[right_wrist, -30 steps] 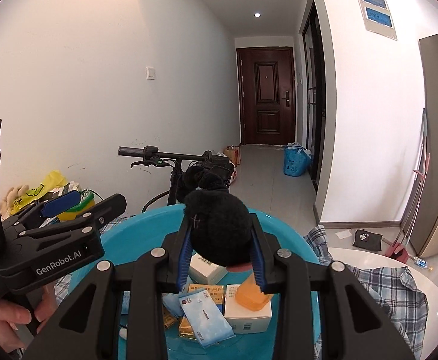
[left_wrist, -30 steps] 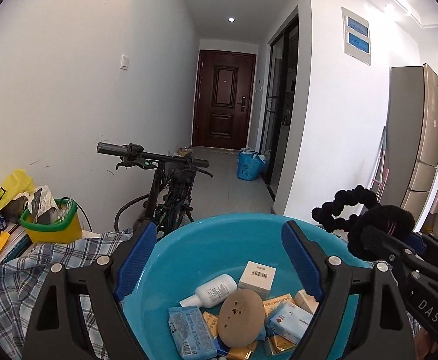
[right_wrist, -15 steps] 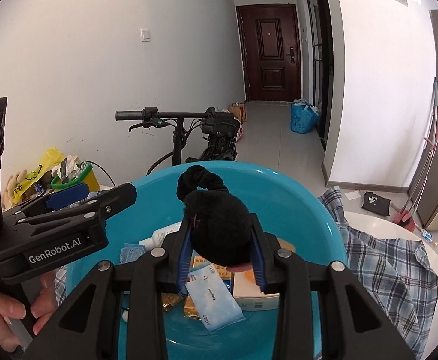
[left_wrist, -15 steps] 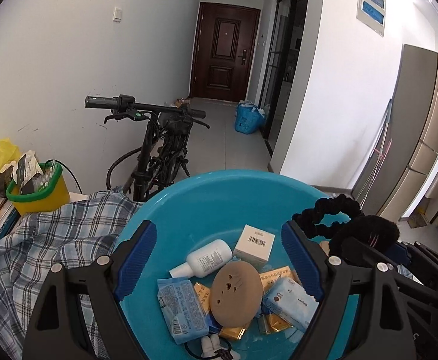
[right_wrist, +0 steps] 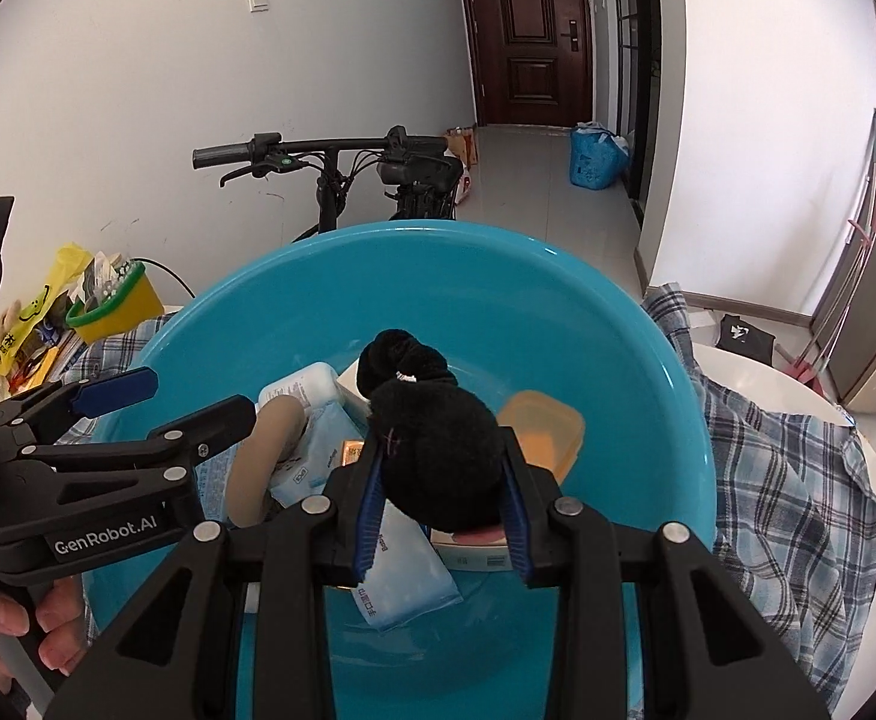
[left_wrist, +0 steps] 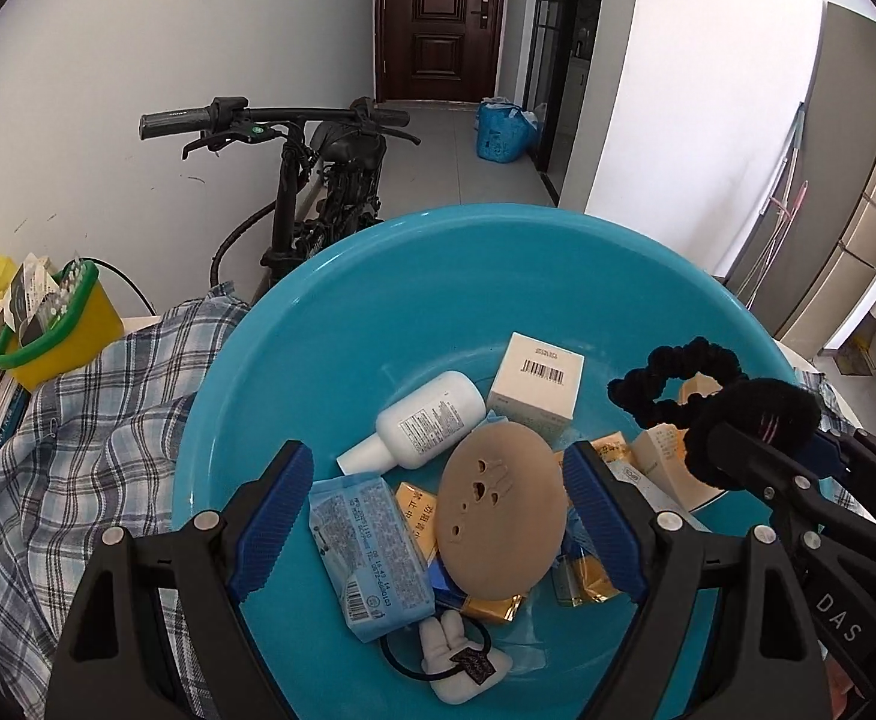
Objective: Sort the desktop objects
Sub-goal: 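Lift the black plush toy with the right tool over the basin, then lower the plush toy into the basin and open the right gripper, then withdraw both tools from the basin back over the table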
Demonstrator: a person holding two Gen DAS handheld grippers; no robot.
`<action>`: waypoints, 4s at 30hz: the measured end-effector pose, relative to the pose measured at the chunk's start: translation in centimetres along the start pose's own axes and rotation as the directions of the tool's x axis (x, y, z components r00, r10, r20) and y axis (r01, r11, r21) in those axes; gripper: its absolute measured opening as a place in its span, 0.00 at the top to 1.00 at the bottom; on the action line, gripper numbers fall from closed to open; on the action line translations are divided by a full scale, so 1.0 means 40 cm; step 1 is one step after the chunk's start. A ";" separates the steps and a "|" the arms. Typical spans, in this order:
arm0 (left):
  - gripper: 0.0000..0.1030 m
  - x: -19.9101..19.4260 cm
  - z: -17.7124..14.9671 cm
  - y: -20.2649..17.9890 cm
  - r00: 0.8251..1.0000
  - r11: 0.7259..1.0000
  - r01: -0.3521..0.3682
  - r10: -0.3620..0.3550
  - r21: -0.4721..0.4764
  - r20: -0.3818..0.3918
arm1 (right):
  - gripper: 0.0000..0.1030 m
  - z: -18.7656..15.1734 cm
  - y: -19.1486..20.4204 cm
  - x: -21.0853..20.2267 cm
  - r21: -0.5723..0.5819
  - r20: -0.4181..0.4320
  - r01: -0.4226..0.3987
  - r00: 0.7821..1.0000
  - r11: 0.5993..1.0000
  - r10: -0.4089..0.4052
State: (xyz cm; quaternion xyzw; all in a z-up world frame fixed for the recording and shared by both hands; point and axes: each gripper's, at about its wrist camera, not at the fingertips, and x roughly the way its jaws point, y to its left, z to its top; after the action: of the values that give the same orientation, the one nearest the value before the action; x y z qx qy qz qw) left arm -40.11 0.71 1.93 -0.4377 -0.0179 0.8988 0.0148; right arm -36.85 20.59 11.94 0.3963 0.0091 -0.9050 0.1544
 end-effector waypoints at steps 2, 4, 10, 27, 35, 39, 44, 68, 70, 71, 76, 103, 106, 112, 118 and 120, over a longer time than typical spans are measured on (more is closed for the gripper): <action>0.15 0.003 -0.002 -0.001 1.000 1.000 -0.001 0.001 0.002 -0.003 | 0.68 -0.001 -0.002 0.002 -0.003 -0.002 -0.002 1.000 1.000 0.002; 0.15 0.002 -0.003 -0.003 1.000 1.000 -0.007 0.007 0.008 0.001 | 0.68 -0.001 0.003 0.004 -0.005 -0.004 -0.005 1.000 1.000 0.005; 0.15 -0.025 -0.006 -0.003 0.997 0.999 -0.035 0.033 0.021 0.072 | 0.53 -0.007 0.004 -0.011 -0.016 0.041 -0.004 0.999 1.000 0.005; 0.00 -0.200 -0.059 0.016 0.886 0.998 -0.046 0.020 0.045 0.464 | 0.04 -0.023 -0.010 -0.121 -0.009 0.237 0.028 0.971 1.000 -0.025; 0.00 -0.290 -0.108 0.001 0.827 0.998 -0.007 -0.029 0.062 0.561 | 0.00 -0.051 0.031 -0.218 -0.062 0.368 0.042 0.930 0.997 -0.016; 0.00 -0.351 -0.143 -0.021 0.786 0.993 -0.041 -0.037 0.112 0.617 | 0.00 -0.066 0.051 -0.260 -0.071 0.398 0.027 0.917 0.997 0.003; 0.00 -0.420 -0.179 -0.024 0.768 0.991 -0.018 -0.072 0.134 0.636 | 0.00 -0.089 0.060 -0.314 -0.074 0.436 0.031 0.900 0.997 0.005; 0.00 -0.641 -0.524 0.026 0.780 0.996 0.072 -0.092 0.057 0.619 | 0.00 -0.360 0.068 -0.555 -0.022 0.560 0.036 0.828 0.999 -0.017; 0.00 -0.648 -0.565 0.018 0.778 0.998 0.048 -0.067 0.047 0.625 | 0.00 -0.393 0.077 -0.563 -0.031 0.573 0.067 0.819 0.997 -0.037; 0.00 -0.650 -0.583 0.017 0.777 0.998 0.058 -0.070 0.041 0.625 | 0.00 -0.411 0.082 -0.566 -0.035 0.580 0.083 0.813 0.996 -0.048; 0.00 -0.636 -0.635 0.013 0.786 0.996 0.082 -0.074 0.015 0.614 | 0.00 -0.472 0.087 -0.560 -0.021 0.582 0.091 0.811 0.996 -0.062; 0.00 -0.506 -0.716 0.021 0.812 0.998 -0.036 0.065 -0.060 0.580 | 0.00 -0.577 0.122 -0.430 -0.105 0.529 0.122 0.847 0.987 -0.048; 0.00 -0.494 -0.710 0.011 0.826 0.997 -0.056 0.071 -0.043 0.560 | 0.00 -0.567 0.104 -0.402 -0.070 0.469 0.108 0.881 0.992 -0.063; 0.00 -0.496 -0.714 0.005 0.819 0.998 -0.063 0.069 -0.030 0.570 | 0.00 -0.570 0.094 -0.401 -0.031 0.450 0.118 0.888 0.993 -0.091; 0.00 -0.492 -0.711 -0.001 0.824 0.998 -0.068 0.067 -0.020 0.563 | 0.00 -0.569 0.091 -0.402 -0.017 0.448 0.120 0.888 0.993 -0.100; 0.00 -0.491 -0.710 -0.002 0.824 0.998 -0.067 0.067 -0.020 0.562 | 0.00 -0.569 0.087 -0.402 -0.009 0.448 0.121 0.888 0.993 -0.104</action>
State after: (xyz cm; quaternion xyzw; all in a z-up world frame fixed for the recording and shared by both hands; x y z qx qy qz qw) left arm -5.64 0.50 -0.14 -0.1539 -0.0059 0.9878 -0.0225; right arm -9.33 24.81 8.29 0.1741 0.0129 -0.9788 0.1070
